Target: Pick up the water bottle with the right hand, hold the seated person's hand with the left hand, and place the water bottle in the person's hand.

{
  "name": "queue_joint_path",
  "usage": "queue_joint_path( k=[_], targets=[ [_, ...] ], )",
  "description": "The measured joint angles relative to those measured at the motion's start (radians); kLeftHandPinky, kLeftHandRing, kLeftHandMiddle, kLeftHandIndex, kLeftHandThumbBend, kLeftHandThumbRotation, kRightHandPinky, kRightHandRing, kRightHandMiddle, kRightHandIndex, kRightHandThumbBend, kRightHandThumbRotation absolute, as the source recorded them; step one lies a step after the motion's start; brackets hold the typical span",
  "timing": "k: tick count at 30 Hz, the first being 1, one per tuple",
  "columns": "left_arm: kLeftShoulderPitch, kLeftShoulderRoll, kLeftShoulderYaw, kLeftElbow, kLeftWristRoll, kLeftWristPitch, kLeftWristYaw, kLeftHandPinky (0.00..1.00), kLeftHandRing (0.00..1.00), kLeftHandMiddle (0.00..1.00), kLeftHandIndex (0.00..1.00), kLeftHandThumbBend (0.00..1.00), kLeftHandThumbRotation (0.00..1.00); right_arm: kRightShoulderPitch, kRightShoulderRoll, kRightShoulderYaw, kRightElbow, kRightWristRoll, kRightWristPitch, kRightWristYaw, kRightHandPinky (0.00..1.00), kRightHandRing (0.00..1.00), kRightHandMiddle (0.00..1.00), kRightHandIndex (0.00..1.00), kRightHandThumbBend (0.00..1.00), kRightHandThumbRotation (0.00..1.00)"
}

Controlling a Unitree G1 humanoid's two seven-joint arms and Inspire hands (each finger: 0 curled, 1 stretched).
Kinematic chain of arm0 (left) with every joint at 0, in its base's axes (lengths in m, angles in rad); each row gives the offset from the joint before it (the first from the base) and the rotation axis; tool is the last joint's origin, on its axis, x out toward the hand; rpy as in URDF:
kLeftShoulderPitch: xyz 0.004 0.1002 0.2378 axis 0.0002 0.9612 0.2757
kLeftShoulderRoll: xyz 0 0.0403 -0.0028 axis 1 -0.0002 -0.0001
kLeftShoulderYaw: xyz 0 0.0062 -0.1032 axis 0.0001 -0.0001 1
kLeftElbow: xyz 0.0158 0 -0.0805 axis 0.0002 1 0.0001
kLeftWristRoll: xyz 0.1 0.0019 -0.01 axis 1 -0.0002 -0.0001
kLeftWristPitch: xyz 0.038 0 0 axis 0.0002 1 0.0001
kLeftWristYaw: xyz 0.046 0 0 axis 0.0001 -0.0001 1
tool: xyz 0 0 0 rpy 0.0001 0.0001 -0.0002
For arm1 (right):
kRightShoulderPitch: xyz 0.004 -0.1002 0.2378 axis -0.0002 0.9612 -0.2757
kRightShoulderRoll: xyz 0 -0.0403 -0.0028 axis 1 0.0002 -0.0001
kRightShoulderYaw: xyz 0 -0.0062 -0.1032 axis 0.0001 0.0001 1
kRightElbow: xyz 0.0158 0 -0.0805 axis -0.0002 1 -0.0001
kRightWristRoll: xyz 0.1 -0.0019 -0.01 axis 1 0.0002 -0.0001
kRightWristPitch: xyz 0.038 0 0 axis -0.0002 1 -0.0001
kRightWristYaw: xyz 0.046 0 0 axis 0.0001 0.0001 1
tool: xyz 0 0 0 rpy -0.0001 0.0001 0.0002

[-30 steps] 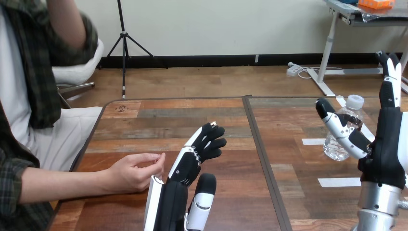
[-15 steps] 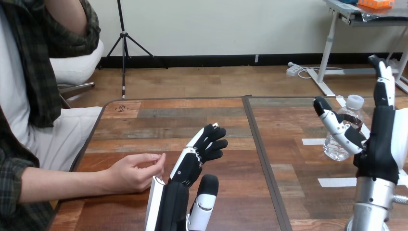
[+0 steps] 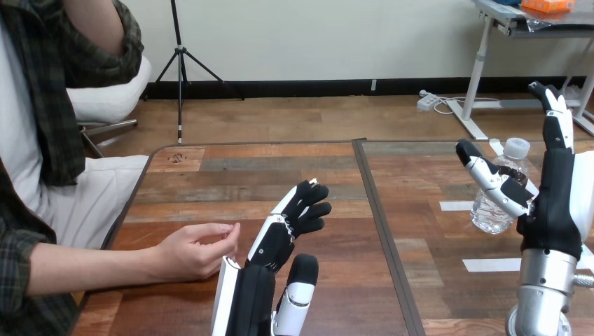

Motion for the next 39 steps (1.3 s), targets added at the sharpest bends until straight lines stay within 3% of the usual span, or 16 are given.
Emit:
queue_joint_path(
  k=[15,30,39],
  targets=[
    [0.0,0.0,0.0,0.0,0.0,0.0,0.0,0.76,0.8,0.84,0.86,0.45,0.95,-0.036,-0.019,0.007,0.052,0.022,0.01,0.003,0.98,0.97,0.94,0.86,0.71,0.2],
    [0.0,0.0,0.0,0.0,-0.002,0.0,-0.001,0.75,0.8,0.84,0.86,0.45,0.96,-0.067,-0.024,0.021,0.063,0.02,0.068,0.003,0.98,0.98,0.94,0.87,0.69,0.04],
    [0.0,0.0,0.0,0.0,-0.003,0.0,-0.002,0.75,0.79,0.84,0.86,0.44,0.96,-0.079,-0.026,0.031,0.063,0.022,0.093,0.007,0.99,0.99,0.95,0.87,0.69,0.0]
  ],
)
